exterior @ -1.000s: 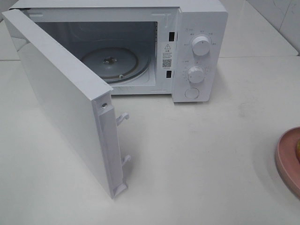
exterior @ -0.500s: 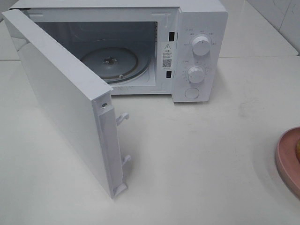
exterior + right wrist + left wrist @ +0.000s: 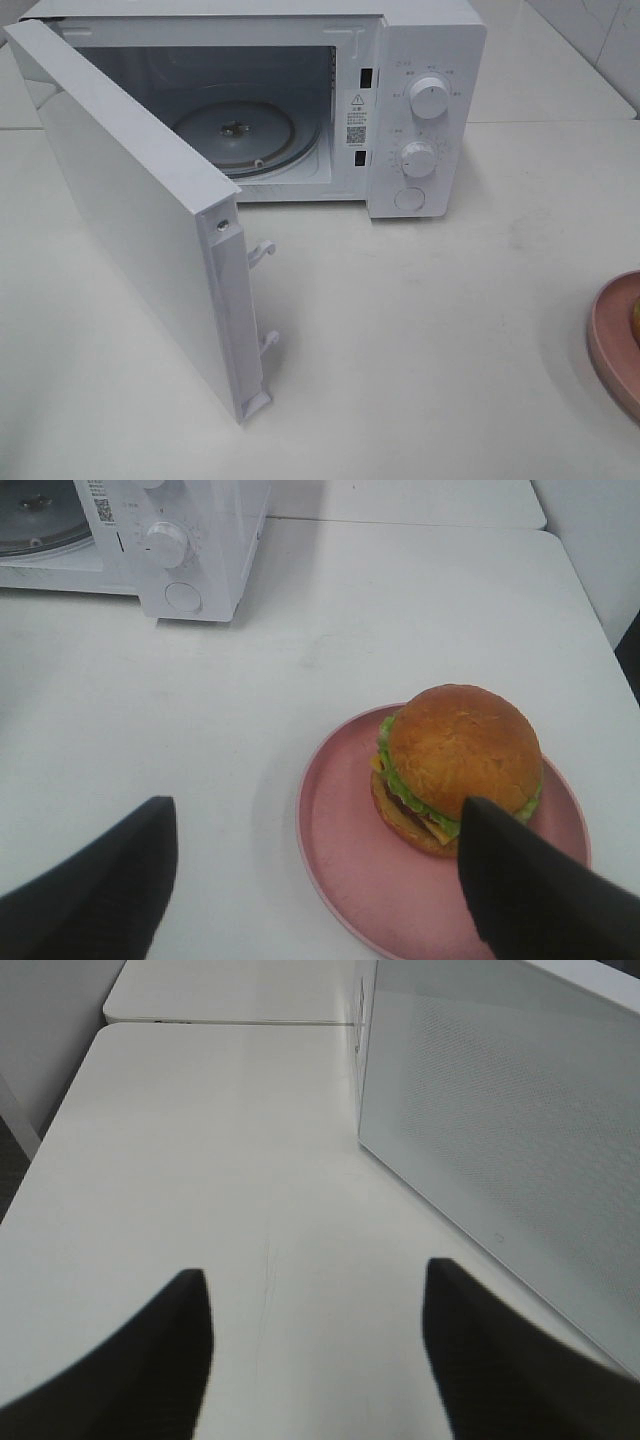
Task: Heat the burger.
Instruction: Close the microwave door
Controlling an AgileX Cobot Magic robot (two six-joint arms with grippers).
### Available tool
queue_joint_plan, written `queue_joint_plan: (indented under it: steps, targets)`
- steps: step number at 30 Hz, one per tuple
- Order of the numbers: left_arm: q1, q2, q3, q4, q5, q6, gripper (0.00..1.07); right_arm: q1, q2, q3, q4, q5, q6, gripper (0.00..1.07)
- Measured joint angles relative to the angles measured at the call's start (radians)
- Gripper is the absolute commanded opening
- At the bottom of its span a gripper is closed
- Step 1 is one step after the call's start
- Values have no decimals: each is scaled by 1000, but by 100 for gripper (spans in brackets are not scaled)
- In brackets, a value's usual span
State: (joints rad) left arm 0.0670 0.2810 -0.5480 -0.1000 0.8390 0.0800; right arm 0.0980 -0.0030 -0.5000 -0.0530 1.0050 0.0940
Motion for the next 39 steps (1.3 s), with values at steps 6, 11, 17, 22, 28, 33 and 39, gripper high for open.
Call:
queue_joint_plan:
  steps: [6, 11, 17, 22, 28, 33, 39]
  targets:
    - [0, 171, 26, 0, -180, 0, 3, 0, 0, 0, 0, 0, 0, 75]
    - [0, 275, 56, 0, -294, 0, 0, 0, 0, 0, 0, 0, 0, 75]
    - [0, 429, 144, 0, -614, 1, 0, 0, 0, 0, 0, 0, 0, 75]
    - [0, 530, 229, 0, -915, 2, 0, 0, 0, 0, 0, 0, 0, 75]
    - [0, 681, 275, 11, -1201, -6, 0, 0, 0, 0, 0, 0, 0, 75]
    - [0, 810, 277, 63, -1335, -65, 0, 0, 0, 0, 0, 0, 0, 75]
    - [-13, 950, 280, 200, -1512, -197, 0, 0, 0, 0, 0, 0, 0, 75]
